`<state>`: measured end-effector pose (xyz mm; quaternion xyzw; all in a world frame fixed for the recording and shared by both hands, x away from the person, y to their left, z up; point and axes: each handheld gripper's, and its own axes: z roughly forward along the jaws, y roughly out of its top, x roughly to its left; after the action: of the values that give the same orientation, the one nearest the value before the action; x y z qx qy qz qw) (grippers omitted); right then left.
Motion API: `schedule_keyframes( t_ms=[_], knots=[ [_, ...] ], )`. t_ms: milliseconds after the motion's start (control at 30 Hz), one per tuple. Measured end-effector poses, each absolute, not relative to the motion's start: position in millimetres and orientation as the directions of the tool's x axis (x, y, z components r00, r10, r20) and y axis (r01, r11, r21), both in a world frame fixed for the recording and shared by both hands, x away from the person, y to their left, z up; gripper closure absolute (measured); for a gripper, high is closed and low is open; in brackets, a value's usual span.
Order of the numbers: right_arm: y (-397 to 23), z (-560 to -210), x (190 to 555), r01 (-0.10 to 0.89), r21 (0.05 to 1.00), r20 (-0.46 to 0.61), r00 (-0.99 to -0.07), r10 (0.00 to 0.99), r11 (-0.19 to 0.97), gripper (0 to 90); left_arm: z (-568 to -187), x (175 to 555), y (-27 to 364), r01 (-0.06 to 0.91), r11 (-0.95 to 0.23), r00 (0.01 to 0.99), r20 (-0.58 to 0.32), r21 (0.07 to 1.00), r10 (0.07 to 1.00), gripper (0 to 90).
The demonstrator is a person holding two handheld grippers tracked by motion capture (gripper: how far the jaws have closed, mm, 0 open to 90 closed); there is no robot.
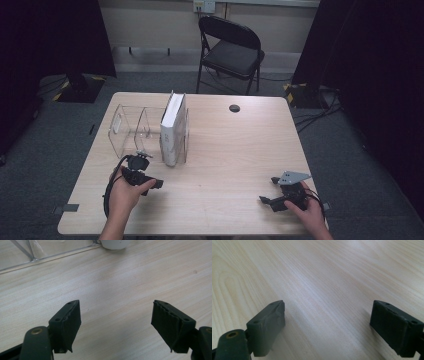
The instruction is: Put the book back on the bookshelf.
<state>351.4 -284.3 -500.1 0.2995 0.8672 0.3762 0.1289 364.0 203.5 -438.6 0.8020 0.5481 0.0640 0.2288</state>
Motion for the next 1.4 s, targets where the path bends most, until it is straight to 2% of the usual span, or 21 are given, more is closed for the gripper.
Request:
schedule_keyframes(
  t_ms=[900, 967, 1267, 1400],
  knots=[
    [-284.3, -500.1, 351.4, 0.422, 0.73, 0.001, -0.788, 0.616, 0.538, 11.9, -464.3, 351.9, 234.7, 0.871, -0.248, 0.344, -0.165, 0.423, 0.925, 20.8],
    [-284.3, -500.1, 351.4, 0.422, 0.73, 0.001, -0.788, 0.616, 0.538, 11.9, -465.8, 351.1, 236.3, 0.863, -0.258, 0.347, -0.138, 0.435, 0.928, 20.9],
    [-284.4, -500.1, 351.1, 0.422, 0.73, 0.0, -0.787, 0.617, 0.538, 11.9, -471.4, 348.3, 237.4, 0.857, -0.256, 0.345, -0.13, 0.447, 0.93, 19.9],
    [-284.4, -500.1, 351.1, 0.422, 0.729, 0.0, -0.787, 0.618, 0.538, 11.9, -474.5, 346.6, 238.5, 0.833, -0.293, 0.379, -0.097, 0.468, 0.92, 15.4]
  ],
)
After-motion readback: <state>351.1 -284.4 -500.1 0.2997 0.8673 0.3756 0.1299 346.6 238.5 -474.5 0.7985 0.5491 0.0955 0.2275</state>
